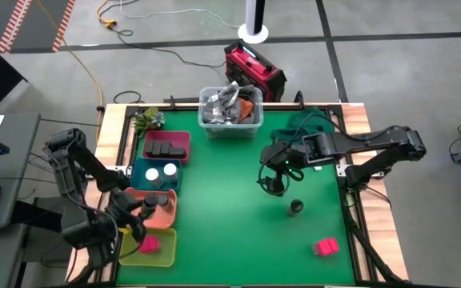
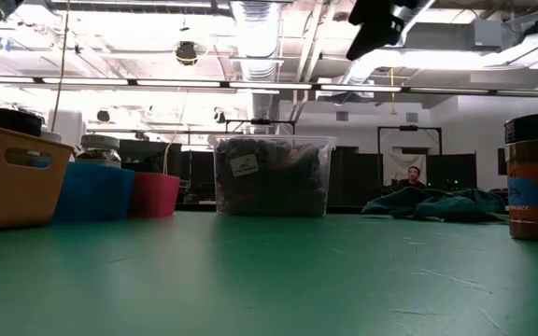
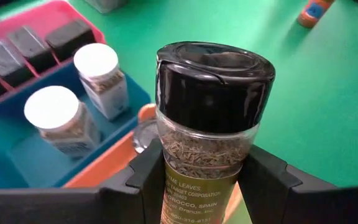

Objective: Sort spices by type
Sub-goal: Put the top black seasoning bottle into the orange bin

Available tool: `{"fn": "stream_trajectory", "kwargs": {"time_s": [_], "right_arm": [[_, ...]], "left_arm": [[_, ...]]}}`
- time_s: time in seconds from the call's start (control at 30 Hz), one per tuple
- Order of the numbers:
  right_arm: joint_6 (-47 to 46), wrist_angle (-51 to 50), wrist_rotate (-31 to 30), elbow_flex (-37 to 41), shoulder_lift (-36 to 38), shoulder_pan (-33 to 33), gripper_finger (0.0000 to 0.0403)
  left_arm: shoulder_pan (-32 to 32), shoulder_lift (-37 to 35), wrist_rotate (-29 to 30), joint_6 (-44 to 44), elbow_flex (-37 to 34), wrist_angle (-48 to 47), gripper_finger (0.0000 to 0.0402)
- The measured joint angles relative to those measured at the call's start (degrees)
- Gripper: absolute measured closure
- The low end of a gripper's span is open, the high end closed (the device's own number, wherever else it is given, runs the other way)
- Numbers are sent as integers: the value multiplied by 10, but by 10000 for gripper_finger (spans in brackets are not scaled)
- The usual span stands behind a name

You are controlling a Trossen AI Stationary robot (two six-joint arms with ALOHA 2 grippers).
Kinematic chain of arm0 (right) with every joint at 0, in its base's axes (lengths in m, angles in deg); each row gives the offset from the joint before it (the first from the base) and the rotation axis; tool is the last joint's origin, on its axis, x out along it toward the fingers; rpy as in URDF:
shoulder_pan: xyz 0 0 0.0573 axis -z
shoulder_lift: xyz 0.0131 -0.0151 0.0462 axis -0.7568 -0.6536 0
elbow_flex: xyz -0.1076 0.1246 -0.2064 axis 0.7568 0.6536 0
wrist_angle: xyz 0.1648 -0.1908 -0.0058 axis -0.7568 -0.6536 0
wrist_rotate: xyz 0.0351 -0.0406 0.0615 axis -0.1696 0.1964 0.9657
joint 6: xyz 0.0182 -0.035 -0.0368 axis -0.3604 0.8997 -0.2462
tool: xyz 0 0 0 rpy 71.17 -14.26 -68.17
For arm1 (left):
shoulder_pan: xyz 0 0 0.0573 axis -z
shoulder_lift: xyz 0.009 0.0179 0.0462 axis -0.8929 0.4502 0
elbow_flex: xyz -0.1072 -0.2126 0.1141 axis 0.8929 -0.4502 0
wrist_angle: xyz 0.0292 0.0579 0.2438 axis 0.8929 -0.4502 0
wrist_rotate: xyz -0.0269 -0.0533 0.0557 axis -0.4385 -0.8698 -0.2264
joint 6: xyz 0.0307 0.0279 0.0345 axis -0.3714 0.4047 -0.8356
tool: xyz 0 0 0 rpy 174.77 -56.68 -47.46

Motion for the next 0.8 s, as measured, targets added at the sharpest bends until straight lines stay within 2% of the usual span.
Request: {"fn": "stream_trajectory", "kwargs": {"time_s": [0.27, 0.4, 0.53, 0.7, 0.8], "right_arm": [[-43, 32, 0, 0, -2, 21, 42], [-49, 84, 0, 0, -22, 27, 42], [-114, 164, 0, 1, -55, 39, 42], [-200, 251, -2, 0, -84, 30, 42], [-240, 262, -1, 0, -101, 20, 42]], "left_arm": [[26, 0, 2, -13, 0, -12, 239], [52, -2, 18, -12, -23, -12, 239], [73, -5, 20, -6, -52, -13, 239], [101, -11, 50, -6, -84, -11, 239], [120, -13, 55, -2, -107, -10, 239]]}}
